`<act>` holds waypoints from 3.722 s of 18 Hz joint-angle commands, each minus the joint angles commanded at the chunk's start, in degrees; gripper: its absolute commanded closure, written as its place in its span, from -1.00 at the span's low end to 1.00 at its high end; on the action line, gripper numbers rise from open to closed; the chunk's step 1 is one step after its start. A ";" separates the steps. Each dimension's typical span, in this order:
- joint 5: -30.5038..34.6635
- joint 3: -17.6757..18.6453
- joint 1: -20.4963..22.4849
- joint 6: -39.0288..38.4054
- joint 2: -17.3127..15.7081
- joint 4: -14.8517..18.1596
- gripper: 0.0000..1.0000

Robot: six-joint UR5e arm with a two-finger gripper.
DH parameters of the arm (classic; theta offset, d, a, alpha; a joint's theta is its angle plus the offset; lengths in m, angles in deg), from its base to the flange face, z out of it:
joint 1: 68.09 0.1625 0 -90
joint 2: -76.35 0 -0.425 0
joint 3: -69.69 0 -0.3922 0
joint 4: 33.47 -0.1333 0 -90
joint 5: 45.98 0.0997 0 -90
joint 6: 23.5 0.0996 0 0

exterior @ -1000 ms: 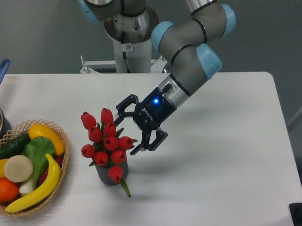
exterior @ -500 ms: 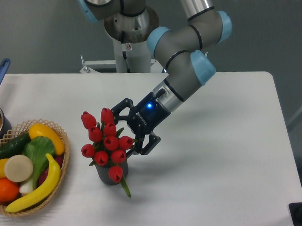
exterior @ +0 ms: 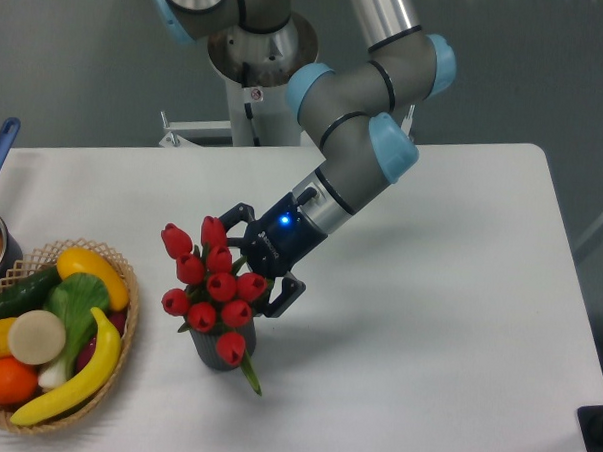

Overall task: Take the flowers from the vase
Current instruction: 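Position the gripper around the tulip stems and close it, then lift the gripped tulip bouquet up out of the grey vase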

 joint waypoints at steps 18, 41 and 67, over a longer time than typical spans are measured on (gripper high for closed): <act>-0.62 0.79 -0.18 -0.88 -0.35 -0.44 0.01; -5.70 -0.97 1.75 -15.72 -9.84 -0.44 0.11; -4.75 -13.54 13.35 -29.35 -13.18 -0.53 0.11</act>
